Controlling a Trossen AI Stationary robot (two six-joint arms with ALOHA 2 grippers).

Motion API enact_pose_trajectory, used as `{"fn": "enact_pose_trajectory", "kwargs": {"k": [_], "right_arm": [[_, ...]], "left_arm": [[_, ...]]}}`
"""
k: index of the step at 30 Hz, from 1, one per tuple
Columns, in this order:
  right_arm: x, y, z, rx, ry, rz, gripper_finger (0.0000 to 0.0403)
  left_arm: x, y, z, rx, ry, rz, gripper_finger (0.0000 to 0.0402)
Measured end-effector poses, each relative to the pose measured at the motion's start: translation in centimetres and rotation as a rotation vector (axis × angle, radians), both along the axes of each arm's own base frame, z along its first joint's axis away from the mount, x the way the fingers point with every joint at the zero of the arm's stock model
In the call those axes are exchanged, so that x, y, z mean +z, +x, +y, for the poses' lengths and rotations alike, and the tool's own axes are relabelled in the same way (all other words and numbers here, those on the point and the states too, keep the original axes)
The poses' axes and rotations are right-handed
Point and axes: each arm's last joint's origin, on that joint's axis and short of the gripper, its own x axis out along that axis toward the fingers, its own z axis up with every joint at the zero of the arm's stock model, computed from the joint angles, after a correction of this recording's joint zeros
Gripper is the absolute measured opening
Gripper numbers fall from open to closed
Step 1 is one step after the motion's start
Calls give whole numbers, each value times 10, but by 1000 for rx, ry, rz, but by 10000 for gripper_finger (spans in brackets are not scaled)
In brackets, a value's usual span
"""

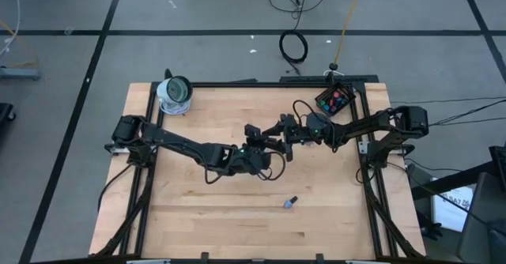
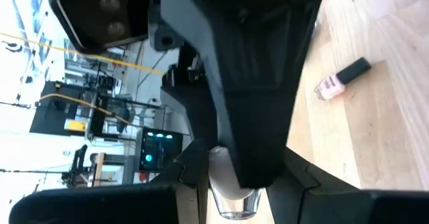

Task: Pick & Place Nail Polish
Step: Put the white nail polish into the black bin

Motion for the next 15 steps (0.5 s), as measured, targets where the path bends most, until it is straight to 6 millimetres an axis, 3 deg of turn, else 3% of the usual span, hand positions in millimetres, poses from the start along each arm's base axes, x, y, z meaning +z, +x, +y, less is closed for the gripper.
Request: {"fn": "enact_pose_trajectory", "kwargs": {"k": [8,15], "right_arm": [[0,0,-1,-3,13,-1,186],[1,0,0,2,-12,-9,112]], "left_arm": [[1,0,-3,-14,3,-12,94],[1,1,-3,-7,-16,-26,94]]}}
